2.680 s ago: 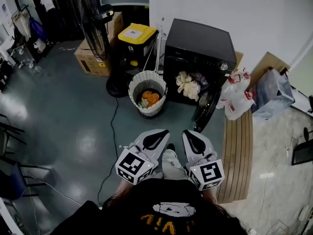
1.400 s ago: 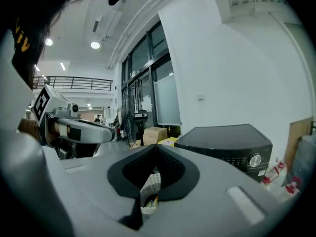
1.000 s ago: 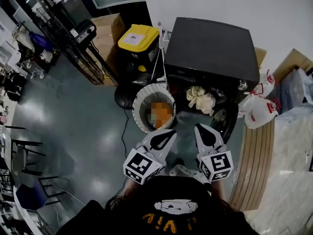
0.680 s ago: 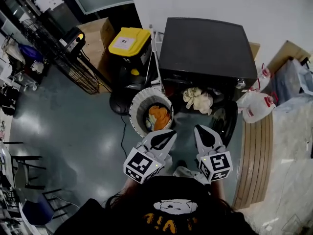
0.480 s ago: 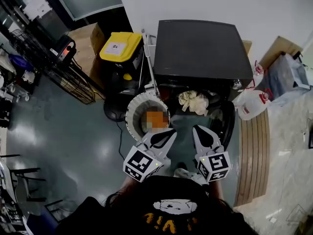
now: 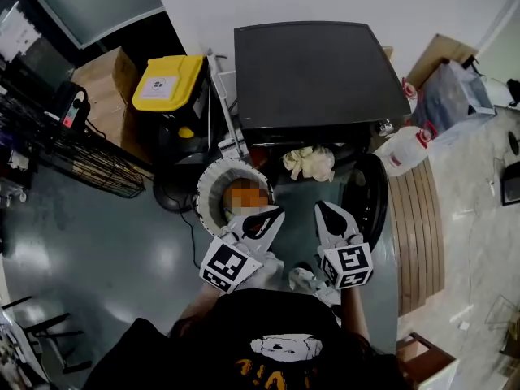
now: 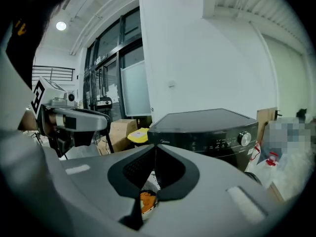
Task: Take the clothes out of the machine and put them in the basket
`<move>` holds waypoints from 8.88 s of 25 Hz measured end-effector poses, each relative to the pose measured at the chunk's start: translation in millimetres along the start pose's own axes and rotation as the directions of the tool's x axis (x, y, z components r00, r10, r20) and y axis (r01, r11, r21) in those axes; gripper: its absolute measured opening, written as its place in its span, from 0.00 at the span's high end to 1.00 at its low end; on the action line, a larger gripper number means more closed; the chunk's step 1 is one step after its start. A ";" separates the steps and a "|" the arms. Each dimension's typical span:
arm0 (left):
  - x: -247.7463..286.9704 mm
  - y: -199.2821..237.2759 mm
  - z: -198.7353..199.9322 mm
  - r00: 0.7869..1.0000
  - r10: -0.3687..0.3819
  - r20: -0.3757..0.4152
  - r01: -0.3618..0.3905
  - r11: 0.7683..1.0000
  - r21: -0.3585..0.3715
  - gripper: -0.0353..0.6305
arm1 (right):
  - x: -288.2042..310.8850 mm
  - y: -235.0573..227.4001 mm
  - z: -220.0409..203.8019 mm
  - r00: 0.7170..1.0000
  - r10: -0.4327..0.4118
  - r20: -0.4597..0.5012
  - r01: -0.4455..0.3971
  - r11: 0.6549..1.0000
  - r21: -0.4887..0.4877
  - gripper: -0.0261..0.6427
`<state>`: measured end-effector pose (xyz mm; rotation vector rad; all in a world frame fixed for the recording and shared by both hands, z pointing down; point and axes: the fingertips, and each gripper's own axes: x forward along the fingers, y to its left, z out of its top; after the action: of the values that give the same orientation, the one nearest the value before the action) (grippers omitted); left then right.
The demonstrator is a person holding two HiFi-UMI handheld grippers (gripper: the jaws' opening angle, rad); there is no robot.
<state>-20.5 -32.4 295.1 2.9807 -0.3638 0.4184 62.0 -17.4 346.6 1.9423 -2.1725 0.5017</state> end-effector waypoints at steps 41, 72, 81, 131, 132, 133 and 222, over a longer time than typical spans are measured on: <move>197.0 75.3 -170.9 0.966 -0.113 -0.232 0.148 0.979 0.138 0.93 | 224.1 -217.9 -267.0 0.957 -0.174 -0.233 0.217 0.961 0.171 0.64; 219.0 120.5 -278.6 0.954 -0.044 -0.296 0.089 0.986 0.138 0.93 | 360.6 -269.9 -403.3 0.839 -0.174 -0.515 0.049 0.968 -0.248 0.75; 201.5 99.5 -237.9 0.951 -0.063 -0.302 0.108 0.985 0.134 0.93 | 308.7 -223.9 -345.6 0.901 -0.159 -0.403 0.114 0.984 -0.133 0.85; 92.9 39.3 -69.9 0.958 0.128 -0.256 -0.116 0.991 0.062 0.50 | 36.8 -32.7 47.0 0.962 0.274 0.010 -0.266 0.941 -0.209 0.85; 90.9 40.2 -66.3 0.958 0.150 -0.245 -0.138 0.988 0.066 0.50 | 35.6 -26.6 52.0 0.954 0.298 0.021 -0.286 0.933 -0.218 0.85; 88.6 41.6 -62.6 0.956 0.176 -0.234 -0.163 0.984 0.074 0.50 | 35.0 -20.3 56.9 0.946 0.323 0.032 -0.307 0.924 -0.229 0.85; -73.5 207.9 -400.8 0.812 0.022 -0.584 -0.136 0.979 -0.152 0.62 | 288.9 148.0 -310.5 0.838 0.245 -0.487 -0.165 0.965 0.202 0.58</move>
<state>-244.3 -160.5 672.9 2.4881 -0.4271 1.1905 -147.7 -157.7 718.2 1.4136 -2.0327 1.1082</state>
